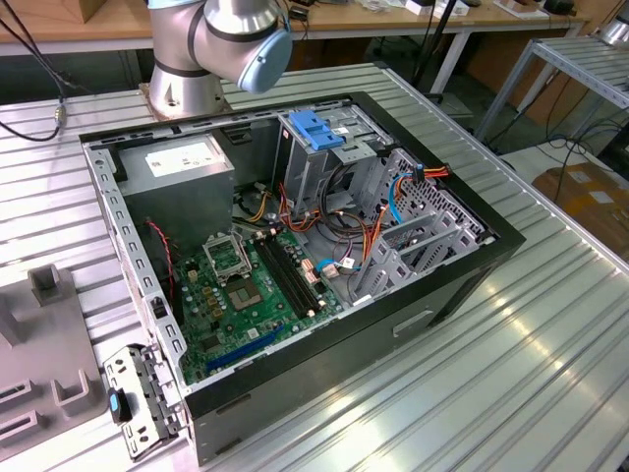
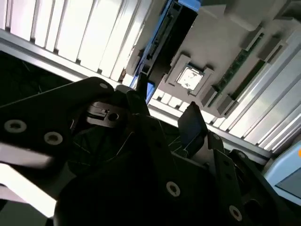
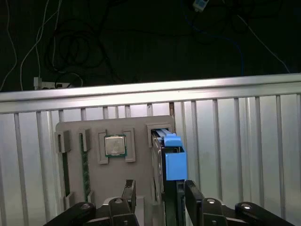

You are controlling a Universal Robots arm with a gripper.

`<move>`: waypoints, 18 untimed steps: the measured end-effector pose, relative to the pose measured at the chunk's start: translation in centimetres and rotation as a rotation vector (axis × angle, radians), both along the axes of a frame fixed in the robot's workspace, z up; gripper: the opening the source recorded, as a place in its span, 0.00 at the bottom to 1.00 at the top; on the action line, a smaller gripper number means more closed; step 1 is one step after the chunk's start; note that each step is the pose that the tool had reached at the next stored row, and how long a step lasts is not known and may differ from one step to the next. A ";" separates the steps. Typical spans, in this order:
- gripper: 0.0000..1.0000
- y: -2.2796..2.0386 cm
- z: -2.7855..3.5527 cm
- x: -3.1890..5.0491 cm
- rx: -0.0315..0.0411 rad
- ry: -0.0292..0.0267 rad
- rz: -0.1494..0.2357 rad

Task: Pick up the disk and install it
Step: 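Pick up the disk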

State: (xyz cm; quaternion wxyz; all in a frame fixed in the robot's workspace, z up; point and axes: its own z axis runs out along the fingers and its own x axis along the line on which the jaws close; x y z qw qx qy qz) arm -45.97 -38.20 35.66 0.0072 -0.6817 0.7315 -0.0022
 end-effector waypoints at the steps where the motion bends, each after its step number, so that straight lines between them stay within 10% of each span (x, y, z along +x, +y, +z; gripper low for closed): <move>1: 0.54 0.02 -0.11 -0.39 0.0001 0.0003 0.001; 18: 0.54 0.84 -2.27 -0.77 0.0021 0.0049 0.005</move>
